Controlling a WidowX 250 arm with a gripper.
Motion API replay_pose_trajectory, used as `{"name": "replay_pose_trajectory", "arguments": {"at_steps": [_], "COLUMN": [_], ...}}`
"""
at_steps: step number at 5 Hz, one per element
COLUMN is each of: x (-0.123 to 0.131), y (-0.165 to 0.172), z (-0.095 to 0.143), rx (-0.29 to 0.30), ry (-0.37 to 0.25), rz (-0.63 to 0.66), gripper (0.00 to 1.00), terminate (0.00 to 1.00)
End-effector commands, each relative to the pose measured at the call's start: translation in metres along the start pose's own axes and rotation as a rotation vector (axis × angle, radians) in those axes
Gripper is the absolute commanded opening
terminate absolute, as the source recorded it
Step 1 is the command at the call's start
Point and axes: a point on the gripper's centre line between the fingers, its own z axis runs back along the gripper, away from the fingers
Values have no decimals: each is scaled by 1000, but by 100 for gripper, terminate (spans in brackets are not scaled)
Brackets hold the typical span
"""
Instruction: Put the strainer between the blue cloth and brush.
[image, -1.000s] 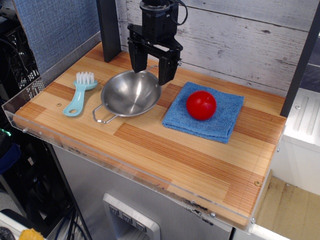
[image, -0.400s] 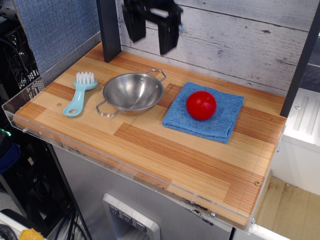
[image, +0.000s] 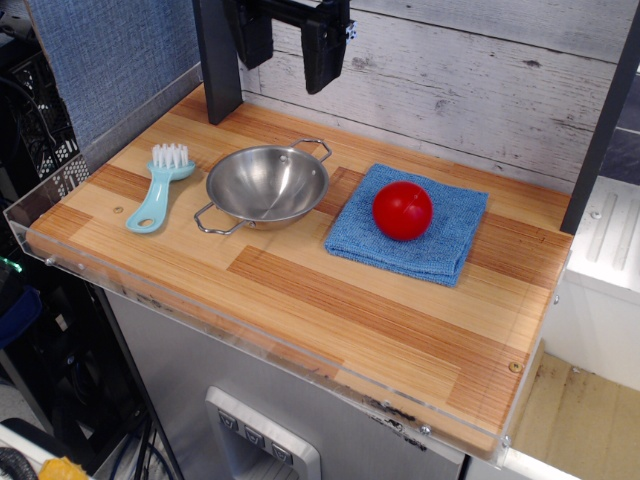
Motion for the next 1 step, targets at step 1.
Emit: {"name": "replay_pose_trajectory", "arguments": {"at_steps": [1], "x": [-6], "y": [5], "z": [22], "rx": [24], "ry": [-54], "rz": [7], "gripper": [100], "terminate": [100]}}
